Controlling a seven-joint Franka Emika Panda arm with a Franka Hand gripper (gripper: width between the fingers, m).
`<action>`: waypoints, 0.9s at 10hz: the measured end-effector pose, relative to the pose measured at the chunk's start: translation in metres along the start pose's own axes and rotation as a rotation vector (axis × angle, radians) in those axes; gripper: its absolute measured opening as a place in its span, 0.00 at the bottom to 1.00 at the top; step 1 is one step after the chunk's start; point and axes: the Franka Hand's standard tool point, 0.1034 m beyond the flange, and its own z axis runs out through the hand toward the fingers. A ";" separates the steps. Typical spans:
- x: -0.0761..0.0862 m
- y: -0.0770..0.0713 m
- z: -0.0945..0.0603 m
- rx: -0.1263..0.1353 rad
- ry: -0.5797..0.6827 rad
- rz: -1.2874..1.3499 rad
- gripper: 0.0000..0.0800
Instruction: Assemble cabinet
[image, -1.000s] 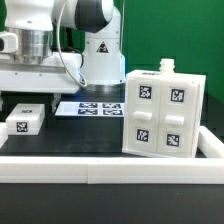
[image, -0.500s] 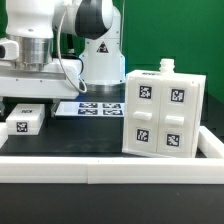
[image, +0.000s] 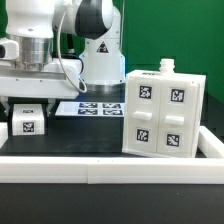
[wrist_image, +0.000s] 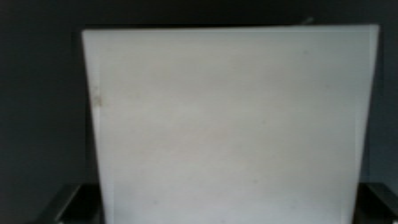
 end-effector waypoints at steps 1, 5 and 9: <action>0.000 0.000 0.000 0.000 0.000 0.000 0.71; 0.014 -0.026 -0.067 0.065 0.011 -0.017 0.71; 0.045 -0.071 -0.141 0.088 0.046 0.132 0.71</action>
Offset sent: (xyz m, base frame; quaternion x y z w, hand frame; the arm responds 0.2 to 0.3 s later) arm -0.0113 0.0163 0.0736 -0.0347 -0.0230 -0.0032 0.9991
